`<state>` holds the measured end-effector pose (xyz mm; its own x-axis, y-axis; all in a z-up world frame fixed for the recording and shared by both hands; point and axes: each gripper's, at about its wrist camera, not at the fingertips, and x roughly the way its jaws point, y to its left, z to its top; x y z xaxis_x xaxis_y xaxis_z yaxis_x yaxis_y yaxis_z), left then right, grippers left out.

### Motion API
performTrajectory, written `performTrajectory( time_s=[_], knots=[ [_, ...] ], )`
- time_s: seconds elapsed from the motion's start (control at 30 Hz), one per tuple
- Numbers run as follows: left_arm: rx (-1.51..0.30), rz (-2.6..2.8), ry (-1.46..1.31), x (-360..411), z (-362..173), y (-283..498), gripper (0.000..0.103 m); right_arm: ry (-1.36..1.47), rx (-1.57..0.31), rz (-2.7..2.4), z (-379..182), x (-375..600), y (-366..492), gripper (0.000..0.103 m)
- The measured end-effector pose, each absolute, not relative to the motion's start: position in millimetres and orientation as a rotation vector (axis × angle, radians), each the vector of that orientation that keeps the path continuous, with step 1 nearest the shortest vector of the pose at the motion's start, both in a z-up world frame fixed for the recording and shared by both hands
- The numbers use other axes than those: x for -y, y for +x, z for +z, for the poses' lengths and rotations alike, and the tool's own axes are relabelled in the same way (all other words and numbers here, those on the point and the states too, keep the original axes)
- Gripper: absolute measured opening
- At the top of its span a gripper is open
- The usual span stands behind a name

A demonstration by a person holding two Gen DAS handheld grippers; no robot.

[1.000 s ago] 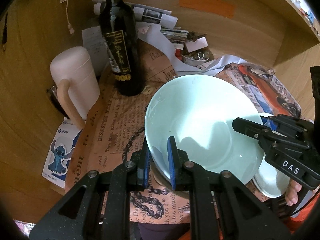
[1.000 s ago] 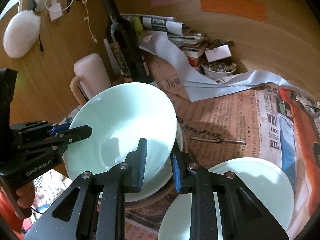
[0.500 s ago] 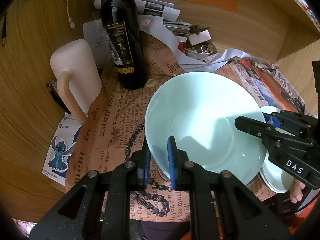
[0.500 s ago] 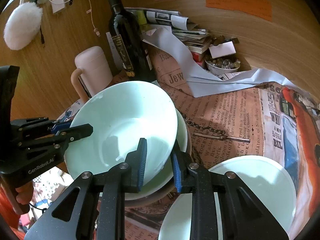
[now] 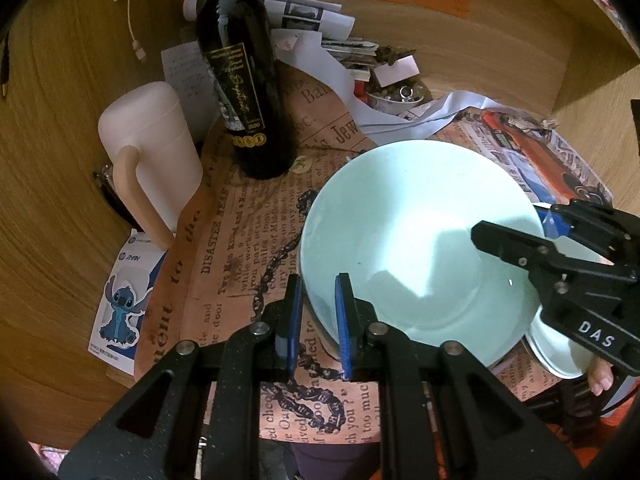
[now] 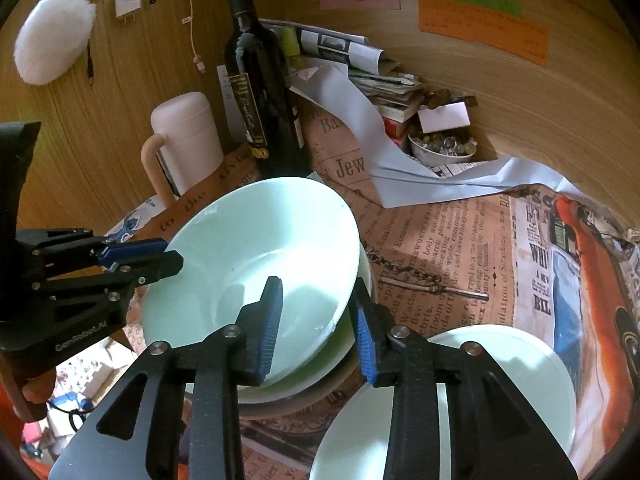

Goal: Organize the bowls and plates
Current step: 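Carry the mint bowl with both grippers and lower it into the white bowl, then open both grippers and release the mint bowl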

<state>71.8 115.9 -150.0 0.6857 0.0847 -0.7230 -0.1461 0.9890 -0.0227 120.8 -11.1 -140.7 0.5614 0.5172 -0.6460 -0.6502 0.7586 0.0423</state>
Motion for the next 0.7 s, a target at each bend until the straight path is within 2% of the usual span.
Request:
performTrajectory(
  time_s=[0.27,0.33,0.4,0.47,0.5,0.53,0.6,0.7],
  knots=[
    [-0.733,0.123,-0.069,-114,-131,59,0.017,-0.166,-0.711,0.724,-141,14,124,0.034],
    [-0.717,0.126,-0.077,-117,-127,57,0.024,-0.16,-0.711,0.725,-140,15,124,0.034],
    [-0.7,0.132,-0.091,-121,-123,55,0.042,-0.156,-0.704,0.719,-138,16,124,0.037],
    [-0.675,0.136,-0.111,-127,-119,51,0.052,-0.16,-0.655,0.68,-132,19,120,0.051],
    [-0.668,0.137,-0.116,-128,-118,51,0.056,-0.157,-0.629,0.679,-128,21,118,0.059],
    [-0.661,0.139,-0.12,-130,-117,51,0.057,-0.149,-0.621,0.695,-125,23,118,0.061],
    [-0.655,0.135,-0.128,-133,-116,50,0.063,-0.133,-0.622,0.699,-121,26,120,0.061],
    [-0.665,0.126,-0.145,-136,-120,53,0.065,-0.145,-0.621,0.669,-121,28,125,0.061]
  ],
)
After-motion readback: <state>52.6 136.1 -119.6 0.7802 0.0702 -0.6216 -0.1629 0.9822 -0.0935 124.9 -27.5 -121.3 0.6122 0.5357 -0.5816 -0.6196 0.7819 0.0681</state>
